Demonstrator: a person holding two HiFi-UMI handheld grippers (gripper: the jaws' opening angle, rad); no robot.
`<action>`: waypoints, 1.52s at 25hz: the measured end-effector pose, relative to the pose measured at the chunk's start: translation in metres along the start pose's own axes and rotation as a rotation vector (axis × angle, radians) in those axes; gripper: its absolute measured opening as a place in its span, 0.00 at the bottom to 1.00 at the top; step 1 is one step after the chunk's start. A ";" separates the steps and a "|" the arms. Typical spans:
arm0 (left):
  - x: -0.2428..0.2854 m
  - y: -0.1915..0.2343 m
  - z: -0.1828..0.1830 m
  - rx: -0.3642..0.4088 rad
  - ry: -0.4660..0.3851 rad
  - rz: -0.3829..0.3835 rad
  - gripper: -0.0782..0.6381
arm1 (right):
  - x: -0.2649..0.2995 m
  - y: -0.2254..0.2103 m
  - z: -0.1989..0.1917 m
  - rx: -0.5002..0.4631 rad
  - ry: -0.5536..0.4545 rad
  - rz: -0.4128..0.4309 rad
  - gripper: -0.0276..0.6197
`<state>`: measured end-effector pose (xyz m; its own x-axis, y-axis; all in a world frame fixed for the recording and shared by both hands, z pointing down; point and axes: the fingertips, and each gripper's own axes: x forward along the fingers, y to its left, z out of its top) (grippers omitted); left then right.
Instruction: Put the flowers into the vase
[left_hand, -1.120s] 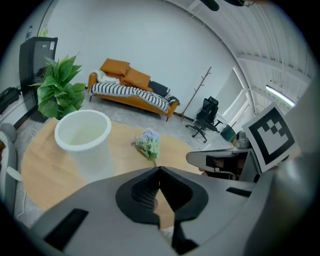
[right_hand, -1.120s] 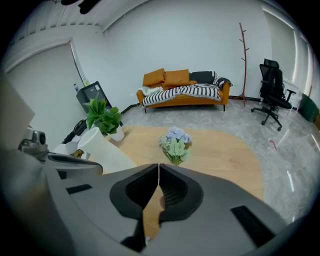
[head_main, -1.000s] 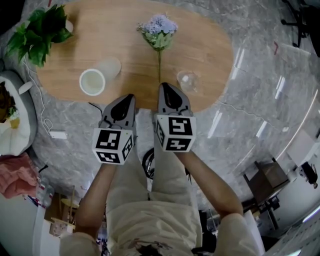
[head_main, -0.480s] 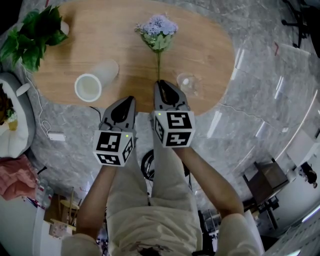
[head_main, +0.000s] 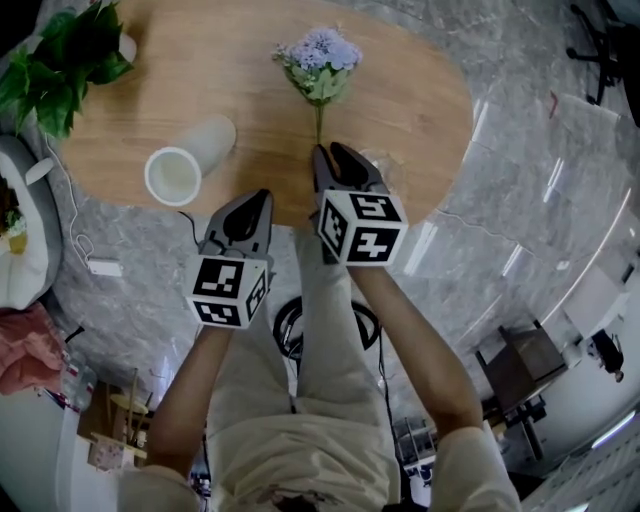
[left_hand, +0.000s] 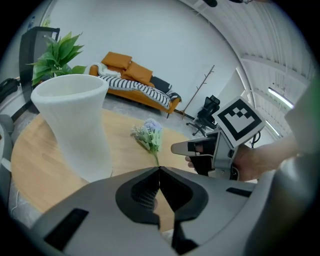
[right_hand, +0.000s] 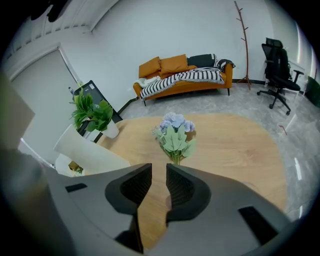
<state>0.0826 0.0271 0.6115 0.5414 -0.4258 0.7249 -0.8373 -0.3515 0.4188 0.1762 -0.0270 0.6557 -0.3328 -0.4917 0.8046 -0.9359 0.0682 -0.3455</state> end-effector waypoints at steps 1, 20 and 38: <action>0.001 0.001 -0.001 -0.006 -0.001 0.001 0.12 | 0.002 -0.002 0.002 0.005 0.002 -0.003 0.18; 0.037 0.015 -0.006 -0.055 0.025 0.025 0.12 | 0.050 -0.027 -0.001 0.062 0.112 -0.019 0.18; 0.055 0.028 -0.008 -0.085 0.052 0.022 0.12 | 0.096 -0.040 0.002 0.091 0.221 -0.026 0.18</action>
<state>0.0881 0.0003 0.6679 0.5201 -0.3878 0.7610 -0.8535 -0.2700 0.4458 0.1819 -0.0788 0.7458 -0.3347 -0.2898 0.8966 -0.9338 -0.0252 -0.3568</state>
